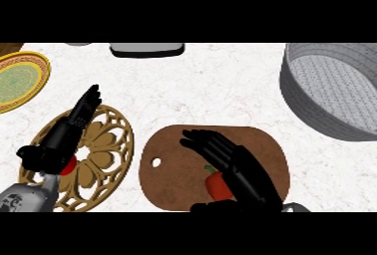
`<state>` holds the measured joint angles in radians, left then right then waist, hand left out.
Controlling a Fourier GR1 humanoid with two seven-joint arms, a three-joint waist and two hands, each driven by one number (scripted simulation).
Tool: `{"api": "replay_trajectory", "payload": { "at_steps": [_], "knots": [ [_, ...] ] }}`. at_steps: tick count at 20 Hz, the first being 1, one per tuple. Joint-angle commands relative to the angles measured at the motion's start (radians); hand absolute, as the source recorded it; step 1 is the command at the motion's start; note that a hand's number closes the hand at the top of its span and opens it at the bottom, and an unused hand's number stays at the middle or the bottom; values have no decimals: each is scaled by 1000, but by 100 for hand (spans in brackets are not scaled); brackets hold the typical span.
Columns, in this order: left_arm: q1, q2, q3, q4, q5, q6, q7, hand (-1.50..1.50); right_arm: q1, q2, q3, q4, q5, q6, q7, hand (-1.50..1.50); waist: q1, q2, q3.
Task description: Pick the bell pepper from the cutting board and place it in the basket
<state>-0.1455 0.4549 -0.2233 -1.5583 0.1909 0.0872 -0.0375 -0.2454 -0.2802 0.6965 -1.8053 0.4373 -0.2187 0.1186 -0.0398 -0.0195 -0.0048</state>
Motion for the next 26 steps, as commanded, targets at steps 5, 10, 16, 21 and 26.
{"api": "replay_trajectory", "payload": {
  "at_steps": [5, 10, 16, 21, 26],
  "knots": [
    [-11, 1, 11, -11, 10, -6, 26, 0, -153, -216, -13, -188, 248, 301, 444, -150, 1, -4, -3],
    [-16, 13, 28, -12, 20, -33, 11, 0, -193, -256, -39, -345, 17, 637, 671, -150, 16, 8, -1],
    [-37, -9, 19, -25, 2, -29, 37, 0, -235, -196, -113, -552, -276, 845, 1023, -150, 27, 12, 2],
    [-82, -37, 34, 51, -17, -40, 4, 0, -261, -287, -263, -593, -471, 835, 1097, -150, 26, 16, 2],
    [-36, -12, 50, -54, 1, -76, 80, 0, -236, -337, -272, -633, -507, 805, 1097, -150, 38, 14, 4]
  ]
}}
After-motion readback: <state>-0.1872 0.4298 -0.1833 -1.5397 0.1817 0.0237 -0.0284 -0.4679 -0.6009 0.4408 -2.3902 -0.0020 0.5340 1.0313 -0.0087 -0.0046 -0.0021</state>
